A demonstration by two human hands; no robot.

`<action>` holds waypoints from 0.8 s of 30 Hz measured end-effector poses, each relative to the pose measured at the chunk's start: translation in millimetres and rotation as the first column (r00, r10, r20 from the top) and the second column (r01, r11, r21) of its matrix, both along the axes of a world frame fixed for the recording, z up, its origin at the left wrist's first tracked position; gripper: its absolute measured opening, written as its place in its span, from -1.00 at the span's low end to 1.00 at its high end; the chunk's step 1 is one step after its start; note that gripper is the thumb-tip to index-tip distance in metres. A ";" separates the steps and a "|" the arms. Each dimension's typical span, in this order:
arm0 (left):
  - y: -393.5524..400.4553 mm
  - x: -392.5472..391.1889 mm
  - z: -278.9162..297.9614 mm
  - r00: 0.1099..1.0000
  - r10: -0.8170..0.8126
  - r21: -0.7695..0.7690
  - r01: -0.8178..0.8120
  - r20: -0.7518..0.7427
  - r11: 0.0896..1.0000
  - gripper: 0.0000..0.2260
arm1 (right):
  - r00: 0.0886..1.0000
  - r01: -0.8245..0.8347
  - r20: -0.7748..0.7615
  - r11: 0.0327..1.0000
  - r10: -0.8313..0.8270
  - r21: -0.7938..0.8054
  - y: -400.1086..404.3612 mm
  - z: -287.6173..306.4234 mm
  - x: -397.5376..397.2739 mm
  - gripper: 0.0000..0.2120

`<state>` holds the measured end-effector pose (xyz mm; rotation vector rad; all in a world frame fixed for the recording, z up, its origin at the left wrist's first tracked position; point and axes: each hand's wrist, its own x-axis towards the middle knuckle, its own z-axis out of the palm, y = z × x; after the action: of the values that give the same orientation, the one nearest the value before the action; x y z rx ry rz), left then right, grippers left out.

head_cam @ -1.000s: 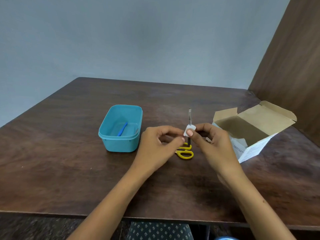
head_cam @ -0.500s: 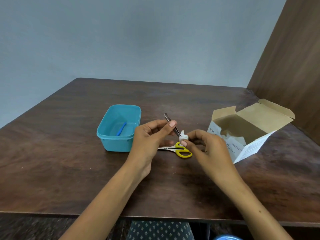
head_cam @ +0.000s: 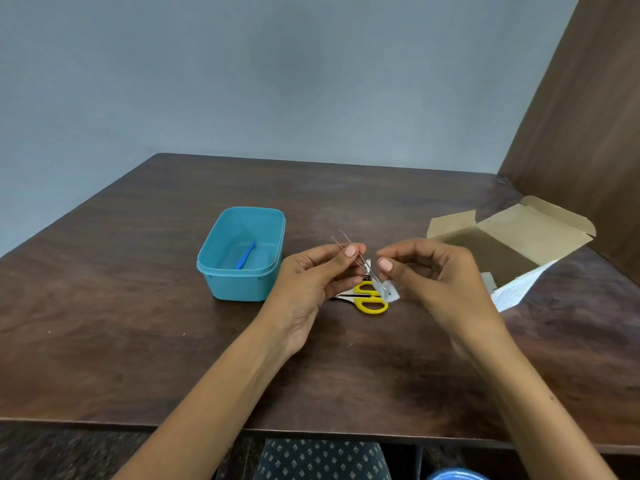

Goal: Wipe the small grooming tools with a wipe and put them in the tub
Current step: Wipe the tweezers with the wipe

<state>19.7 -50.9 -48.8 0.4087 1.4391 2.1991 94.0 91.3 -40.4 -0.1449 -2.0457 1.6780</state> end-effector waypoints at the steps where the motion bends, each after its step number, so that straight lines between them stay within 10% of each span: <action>1: 0.0 0.0 0.2 1.000 0.013 -0.001 -0.013 0.006 1.000 -0.89 | 1.000 -0.003 0.009 1.000 0.003 0.011 -0.9 -2.9 -0.4 -0.92; 9: 1.3 0.0 -1.7 0.996 0.089 -0.016 -0.090 -0.030 0.996 -0.91 | 0.997 -0.008 0.074 0.998 0.012 -0.057 5.3 -6.2 2.9 -0.95; 16: 1.5 0.1 -2.9 0.994 0.108 -0.003 -0.108 -0.023 0.994 -0.90 | 0.982 -0.117 0.135 0.988 0.131 -0.104 3.9 -5.4 7.1 -0.57; 24: 0.3 -2.0 -2.0 0.993 0.118 0.029 -0.119 0.025 0.992 -0.89 | 0.991 -0.082 0.110 0.996 0.077 0.044 8.7 -5.0 11.6 -0.76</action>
<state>17.7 -50.6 -50.8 0.3141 1.4534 2.3141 105.6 100.0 -45.4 -0.1432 -2.1973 1.6998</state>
